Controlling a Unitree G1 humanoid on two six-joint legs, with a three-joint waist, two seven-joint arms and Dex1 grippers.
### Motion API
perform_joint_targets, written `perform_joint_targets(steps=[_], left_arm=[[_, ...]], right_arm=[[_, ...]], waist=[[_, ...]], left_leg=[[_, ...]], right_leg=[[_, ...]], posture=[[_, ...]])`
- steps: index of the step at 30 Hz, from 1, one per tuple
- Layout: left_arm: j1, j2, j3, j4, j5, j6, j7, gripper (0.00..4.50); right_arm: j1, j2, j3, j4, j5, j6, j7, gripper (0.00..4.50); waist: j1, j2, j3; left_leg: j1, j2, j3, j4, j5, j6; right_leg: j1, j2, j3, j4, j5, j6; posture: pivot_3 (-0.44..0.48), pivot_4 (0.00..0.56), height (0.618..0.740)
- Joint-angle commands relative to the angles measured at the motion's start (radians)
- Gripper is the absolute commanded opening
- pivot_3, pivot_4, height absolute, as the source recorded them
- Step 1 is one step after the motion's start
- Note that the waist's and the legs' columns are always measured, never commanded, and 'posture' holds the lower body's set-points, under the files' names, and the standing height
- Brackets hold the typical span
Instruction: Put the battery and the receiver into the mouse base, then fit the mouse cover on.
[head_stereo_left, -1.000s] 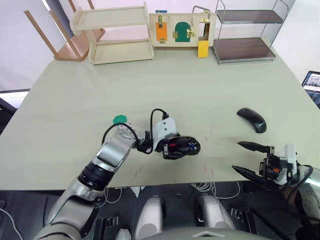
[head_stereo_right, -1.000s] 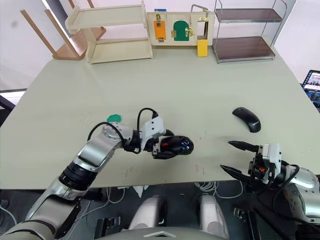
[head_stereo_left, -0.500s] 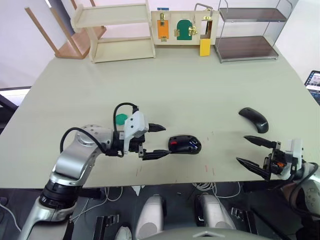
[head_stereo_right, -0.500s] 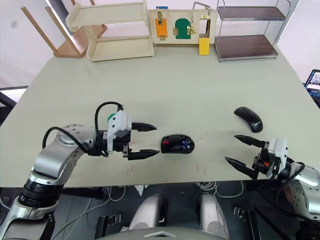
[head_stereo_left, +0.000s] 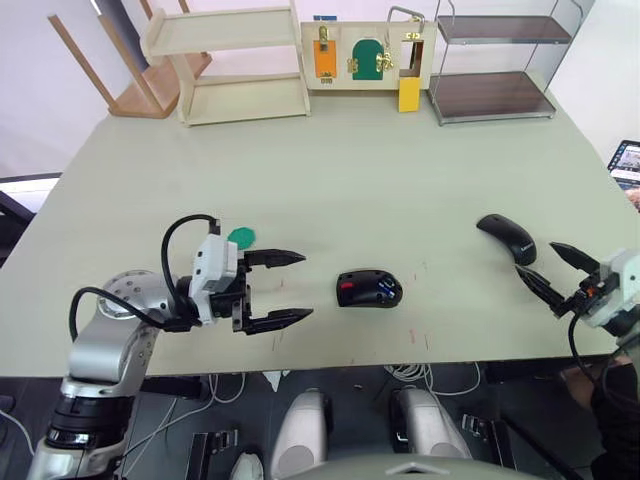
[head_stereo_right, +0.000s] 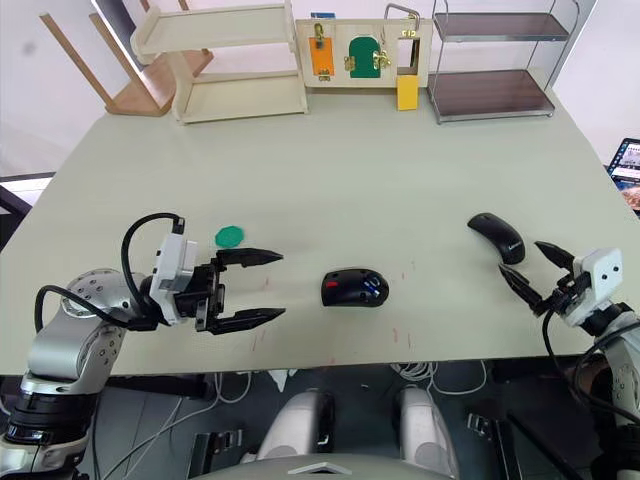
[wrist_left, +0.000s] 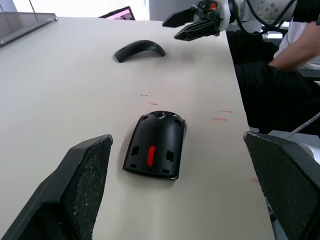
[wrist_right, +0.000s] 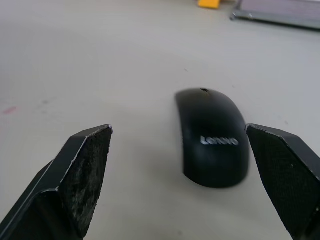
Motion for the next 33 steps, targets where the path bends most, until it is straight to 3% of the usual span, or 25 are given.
perform_joint_targets(steps=[1, 11, 30, 31, 33], left_arm=[[-0.018, -0.004, 0.019, 0.027, -0.026, -0.057, -0.033, 4.47], [-0.027, -0.001, 0.03, 0.043, -0.059, -0.074, -0.06, 4.47], [-0.011, 0.007, 0.04, 0.05, -0.07, -0.12, -0.072, 4.47], [-0.011, 0.007, 0.039, 0.048, -0.07, -0.12, -0.07, 4.5], [-0.009, 0.008, 0.038, 0.044, -0.071, -0.121, -0.067, 4.5]], right_arm=[[-0.072, -0.058, 0.019, 0.062, -0.04, 0.103, -0.039, 4.5], [-0.209, -0.129, 0.102, 0.134, -0.101, 0.211, -0.005, 4.5], [-0.262, -0.117, 0.116, 0.138, -0.11, 0.281, 0.0, 4.5], [-0.262, -0.116, 0.115, 0.137, -0.109, 0.284, -0.001, 4.08], [-0.261, -0.114, 0.114, 0.133, -0.108, 0.288, -0.002, 3.66]], waist=[[-0.001, 0.0, 0.0], [-0.001, 0.001, 0.0], [-0.002, 0.001, 0.0], [-0.002, 0.001, 0.0], [-0.002, 0.001, 0.0]], left_leg=[[0.0, 0.0, 0.0, 0.0, 0.0, 0.0], [-0.002, 0.0, 0.001, -0.001, 0.0, 0.0], [-0.001, 0.0, 0.001, 0.0, 0.0, 0.0], [-0.001, 0.0, 0.001, 0.0, 0.0, 0.0], [-0.001, 0.0, 0.001, 0.0, 0.0, 0.0]], right_leg=[[0.0, 0.0, 0.0, 0.0, 0.0, 0.0], [-0.001, 0.001, 0.001, -0.001, 0.002, 0.002], [-0.001, 0.001, 0.001, -0.001, 0.001, 0.002], [-0.001, 0.001, 0.001, -0.001, 0.001, 0.002], [-0.001, 0.001, 0.001, -0.001, 0.001, 0.002]], posture=[[0.0, 0.15, 0.74], [0.0, 0.15, 0.74], [0.0, 0.15, 0.74], [0.0, 0.15, 0.74], [0.0, 0.15, 0.74]])
